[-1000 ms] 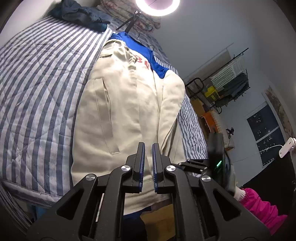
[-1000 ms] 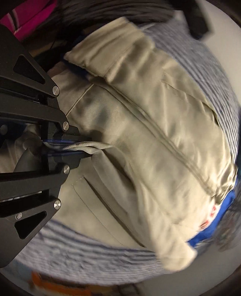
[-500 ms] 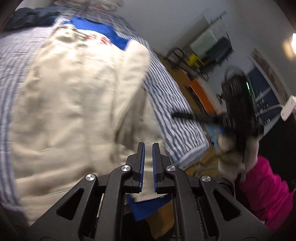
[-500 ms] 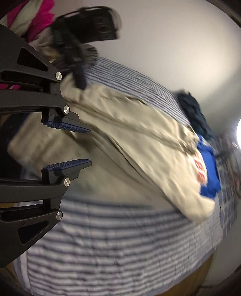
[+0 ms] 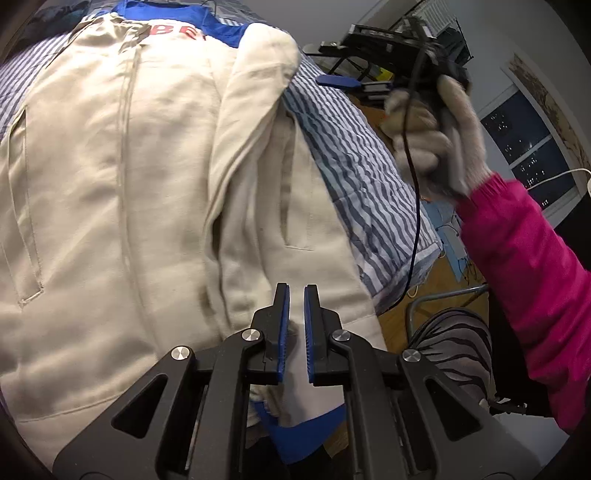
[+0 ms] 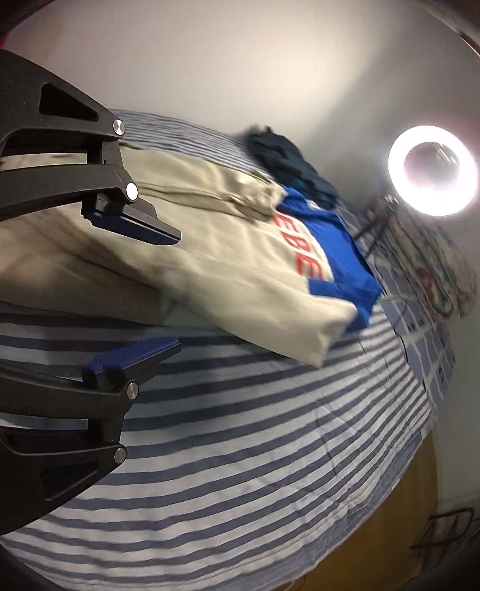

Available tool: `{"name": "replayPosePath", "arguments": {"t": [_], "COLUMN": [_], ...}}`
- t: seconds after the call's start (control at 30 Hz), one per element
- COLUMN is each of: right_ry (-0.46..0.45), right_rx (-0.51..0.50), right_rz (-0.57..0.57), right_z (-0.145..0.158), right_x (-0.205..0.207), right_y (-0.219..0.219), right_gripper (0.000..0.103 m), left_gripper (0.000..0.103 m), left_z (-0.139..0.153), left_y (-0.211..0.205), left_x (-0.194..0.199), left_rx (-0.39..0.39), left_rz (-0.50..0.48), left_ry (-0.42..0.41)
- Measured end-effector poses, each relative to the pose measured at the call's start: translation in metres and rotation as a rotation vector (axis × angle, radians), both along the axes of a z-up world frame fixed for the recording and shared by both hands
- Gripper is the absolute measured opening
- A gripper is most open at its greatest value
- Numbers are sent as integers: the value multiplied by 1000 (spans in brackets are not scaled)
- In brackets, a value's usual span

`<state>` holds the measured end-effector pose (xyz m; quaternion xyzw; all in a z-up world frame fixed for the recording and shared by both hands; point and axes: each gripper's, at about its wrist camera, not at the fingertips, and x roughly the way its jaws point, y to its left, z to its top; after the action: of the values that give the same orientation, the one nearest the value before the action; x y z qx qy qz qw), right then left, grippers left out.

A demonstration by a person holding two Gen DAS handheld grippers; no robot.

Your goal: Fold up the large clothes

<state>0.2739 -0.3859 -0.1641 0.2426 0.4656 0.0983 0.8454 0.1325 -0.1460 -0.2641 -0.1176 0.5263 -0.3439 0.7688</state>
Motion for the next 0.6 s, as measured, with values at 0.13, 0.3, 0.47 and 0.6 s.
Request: {"name": "replayPosePath", "arguments": {"t": [0.13, 0.3, 0.47, 0.6], "right_ry": [-3, 13, 17, -58], "right_rx": [37, 166, 177, 83], "right_rz": [-76, -122, -69, 3], "right_z": [-14, -36, -35, -6], "right_x": [26, 47, 63, 71], "right_y": [-17, -27, -7, 27], "right_gripper": [60, 60, 15, 6], "left_gripper": [4, 4, 4, 4], "left_z": [-3, -7, -6, -6], "left_y": [2, -2, -3, 1], "left_x": [2, 4, 4, 4], "left_rx": [-2, -2, -11, -14], "left_rz": [-5, -11, -15, -21], "left_ry": [17, 27, 27, 19]}}
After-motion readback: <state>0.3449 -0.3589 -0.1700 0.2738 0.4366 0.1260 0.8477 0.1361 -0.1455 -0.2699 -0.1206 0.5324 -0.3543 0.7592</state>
